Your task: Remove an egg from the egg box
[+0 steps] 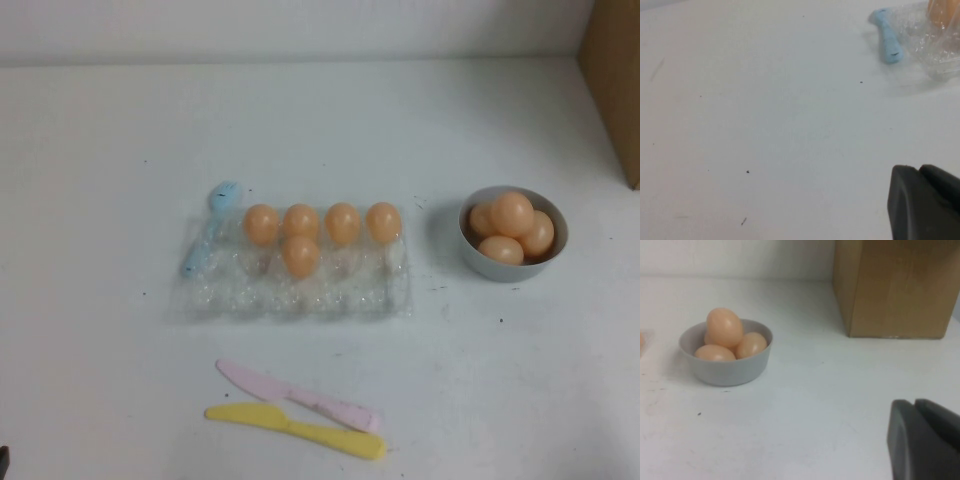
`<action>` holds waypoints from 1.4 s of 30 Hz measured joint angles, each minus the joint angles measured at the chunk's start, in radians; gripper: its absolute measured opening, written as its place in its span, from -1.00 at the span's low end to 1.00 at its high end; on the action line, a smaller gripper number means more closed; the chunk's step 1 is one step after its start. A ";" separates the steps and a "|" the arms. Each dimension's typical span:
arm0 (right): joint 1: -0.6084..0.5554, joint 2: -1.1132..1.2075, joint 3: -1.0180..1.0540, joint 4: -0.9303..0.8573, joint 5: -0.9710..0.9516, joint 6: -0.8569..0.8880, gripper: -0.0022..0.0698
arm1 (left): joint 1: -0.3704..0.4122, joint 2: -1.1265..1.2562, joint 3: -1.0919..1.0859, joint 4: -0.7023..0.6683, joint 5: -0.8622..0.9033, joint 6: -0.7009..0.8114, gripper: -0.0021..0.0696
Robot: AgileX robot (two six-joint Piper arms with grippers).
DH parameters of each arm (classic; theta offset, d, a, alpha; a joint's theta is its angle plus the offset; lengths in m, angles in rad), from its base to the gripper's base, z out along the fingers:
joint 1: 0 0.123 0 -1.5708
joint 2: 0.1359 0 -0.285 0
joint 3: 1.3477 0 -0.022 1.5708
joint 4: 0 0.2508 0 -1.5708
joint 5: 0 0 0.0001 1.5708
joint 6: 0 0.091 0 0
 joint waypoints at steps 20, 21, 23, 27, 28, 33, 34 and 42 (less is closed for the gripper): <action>0.075 -0.002 0.012 0.055 0.145 0.010 -0.99 | 0.000 0.000 0.000 0.000 0.000 0.000 -0.95; 0.075 -0.002 0.012 0.055 0.145 0.010 -0.99 | 0.000 0.000 0.000 0.000 0.000 0.000 -0.95; 0.075 -0.002 0.012 0.055 0.145 0.010 -0.99 | 0.000 0.000 0.000 0.000 0.000 0.000 -0.95; 0.075 -0.002 0.012 0.055 0.145 0.010 -0.99 | 0.000 0.000 0.000 0.000 0.000 0.000 -0.95; 0.075 -0.002 0.012 0.055 0.145 0.010 -0.99 | 0.000 0.000 0.000 0.000 0.000 0.000 -0.95; 0.075 -0.002 0.012 0.055 0.145 0.012 -0.99 | 0.000 0.000 0.000 0.000 0.000 0.000 -0.95; 0.075 -0.002 0.012 0.055 0.145 0.012 -0.99 | 0.000 0.000 0.000 0.000 0.000 0.000 -0.95; 0.075 -0.004 0.012 0.055 0.145 0.012 -0.99 | 0.000 0.000 0.000 0.000 0.000 0.000 -0.95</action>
